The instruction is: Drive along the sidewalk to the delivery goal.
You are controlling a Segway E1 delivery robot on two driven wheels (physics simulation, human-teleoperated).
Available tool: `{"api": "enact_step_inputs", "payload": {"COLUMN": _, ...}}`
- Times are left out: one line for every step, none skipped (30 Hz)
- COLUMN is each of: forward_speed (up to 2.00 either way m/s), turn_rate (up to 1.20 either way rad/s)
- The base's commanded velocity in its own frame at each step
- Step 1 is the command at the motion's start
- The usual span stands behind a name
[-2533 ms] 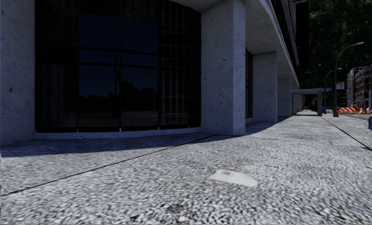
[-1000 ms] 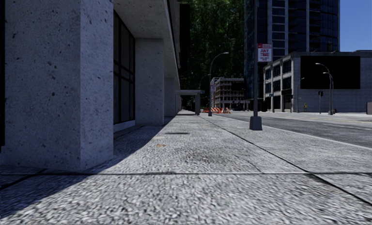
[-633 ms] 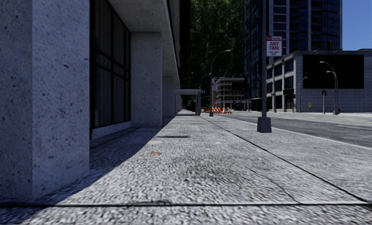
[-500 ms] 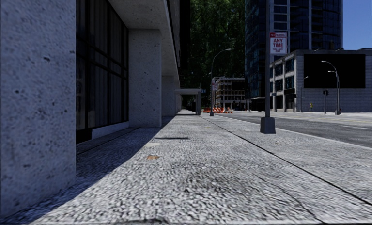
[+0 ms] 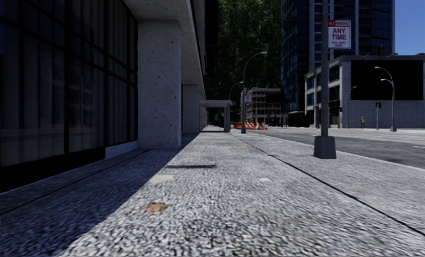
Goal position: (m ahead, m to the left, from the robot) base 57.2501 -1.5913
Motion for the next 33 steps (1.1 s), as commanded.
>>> {"api": "enact_step_inputs", "payload": {"forward_speed": 2.00, "turn_rate": 0.00}}
{"api": "enact_step_inputs", "payload": {"forward_speed": 2.00, "turn_rate": 0.00}}
{"api": "enact_step_inputs", "payload": {"forward_speed": 2.00, "turn_rate": 0.00}}
{"api": "enact_step_inputs", "payload": {"forward_speed": 2.00, "turn_rate": 0.00}}
{"api": "enact_step_inputs", "payload": {"forward_speed": 2.00, "turn_rate": 0.00}}
{"api": "enact_step_inputs", "payload": {"forward_speed": 2.00, "turn_rate": 0.00}}
{"api": "enact_step_inputs", "payload": {"forward_speed": 2.00, "turn_rate": 0.00}}
{"api": "enact_step_inputs", "payload": {"forward_speed": 2.00, "turn_rate": 0.00}}
{"api": "enact_step_inputs", "payload": {"forward_speed": 2.00, "turn_rate": 0.00}}
{"api": "enact_step_inputs", "payload": {"forward_speed": 2.00, "turn_rate": 0.00}}
{"api": "enact_step_inputs", "payload": {"forward_speed": 2.00, "turn_rate": 0.00}}
{"api": "enact_step_inputs", "payload": {"forward_speed": 2.00, "turn_rate": 0.00}}
{"api": "enact_step_inputs", "payload": {"forward_speed": 2.00, "turn_rate": 0.00}}
{"api": "enact_step_inputs", "payload": {"forward_speed": 2.00, "turn_rate": 0.00}}
{"api": "enact_step_inputs", "payload": {"forward_speed": 2.00, "turn_rate": 0.00}}
{"api": "enact_step_inputs", "payload": {"forward_speed": 2.00, "turn_rate": 0.00}}
{"api": "enact_step_inputs", "payload": {"forward_speed": 2.00, "turn_rate": 0.00}}
{"api": "enact_step_inputs", "payload": {"forward_speed": 2.00, "turn_rate": 0.00}}
{"api": "enact_step_inputs", "payload": {"forward_speed": 2.00, "turn_rate": 0.00}}
{"api": "enact_step_inputs", "payload": {"forward_speed": 2.00, "turn_rate": 0.00}}
{"api": "enact_step_inputs", "payload": {"forward_speed": 2.00, "turn_rate": 0.00}}
{"api": "enact_step_inputs", "payload": {"forward_speed": 2.00, "turn_rate": 0.00}}
{"api": "enact_step_inputs", "payload": {"forward_speed": 2.00, "turn_rate": 0.00}}
{"api": "enact_step_inputs", "payload": {"forward_speed": 2.00, "turn_rate": 0.00}}
{"api": "enact_step_inputs", "payload": {"forward_speed": 2.00, "turn_rate": 0.00}}
{"api": "enact_step_inputs", "payload": {"forward_speed": 2.00, "turn_rate": 0.00}}
{"api": "enact_step_inputs", "payload": {"forward_speed": 2.00, "turn_rate": 0.00}}
{"api": "enact_step_inputs", "payload": {"forward_speed": 2.00, "turn_rate": 0.00}}
{"api": "enact_step_inputs", "payload": {"forward_speed": 2.00, "turn_rate": 0.00}}
{"api": "enact_step_inputs", "payload": {"forward_speed": 2.00, "turn_rate": 0.00}}
{"api": "enact_step_inputs", "payload": {"forward_speed": 2.00, "turn_rate": 0.00}}
{"api": "enact_step_inputs", "payload": {"forward_speed": 2.00, "turn_rate": 0.00}}
{"api": "enact_step_inputs", "payload": {"forward_speed": 2.00, "turn_rate": 0.00}}
